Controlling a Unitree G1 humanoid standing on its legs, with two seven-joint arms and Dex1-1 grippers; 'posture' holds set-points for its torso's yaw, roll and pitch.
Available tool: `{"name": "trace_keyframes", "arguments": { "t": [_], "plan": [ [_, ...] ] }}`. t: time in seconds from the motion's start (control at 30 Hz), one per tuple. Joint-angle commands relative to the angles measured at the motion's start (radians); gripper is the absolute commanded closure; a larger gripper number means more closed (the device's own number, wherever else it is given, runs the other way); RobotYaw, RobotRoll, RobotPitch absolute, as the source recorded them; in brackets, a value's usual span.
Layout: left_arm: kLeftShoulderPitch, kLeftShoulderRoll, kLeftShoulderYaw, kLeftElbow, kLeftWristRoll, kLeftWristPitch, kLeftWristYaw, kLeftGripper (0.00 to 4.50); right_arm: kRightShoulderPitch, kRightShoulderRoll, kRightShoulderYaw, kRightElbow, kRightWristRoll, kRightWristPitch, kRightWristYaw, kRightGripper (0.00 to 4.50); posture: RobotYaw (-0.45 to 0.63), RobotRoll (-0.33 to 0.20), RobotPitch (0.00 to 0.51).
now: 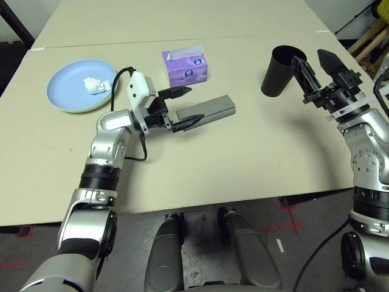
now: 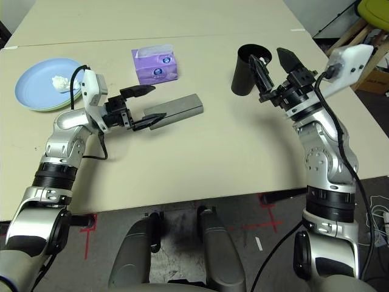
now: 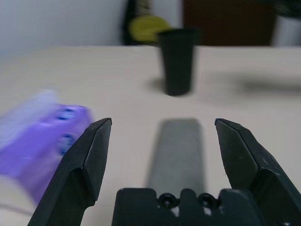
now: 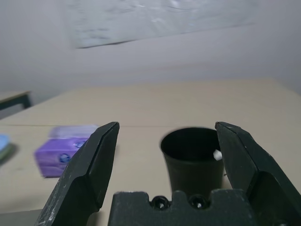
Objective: Organize and tidy the items on the table.
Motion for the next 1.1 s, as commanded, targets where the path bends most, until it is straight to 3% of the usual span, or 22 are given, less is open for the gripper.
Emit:
{"name": "trace_keyframes", "arguments": {
  "t": [0.03,0.27,0.53,0.73,1.1],
  "plan": [
    [0.015,-0.024,0.041,-0.041,0.029,0.041,0.164,0.00,0.024,0.012,0.011,0.006,-0.073,-0.015,-0.077,0.01,0.07,0.000,0.188],
    [0.085,-0.094,0.111,-0.109,0.112,0.040,0.519,0.00,-0.028,0.037,0.050,0.153,-0.095,-0.098,-0.023,0.01,0.08,0.000,0.195],
    [0.235,-0.129,0.177,-0.232,0.214,-0.069,0.781,0.00,-0.002,0.034,0.015,0.252,-0.089,-0.220,0.029,0.01,0.11,0.000,0.205],
    [0.255,-0.081,0.205,-0.219,0.203,-0.073,0.787,0.00,0.031,0.019,0.019,0.224,-0.080,-0.216,0.043,0.01,0.11,0.000,0.210],
    [0.294,0.058,0.283,-0.053,0.099,-0.149,0.622,0.00,0.049,-0.055,0.021,0.290,-0.131,-0.183,0.041,0.01,0.09,0.000,0.214]
  ]
}}
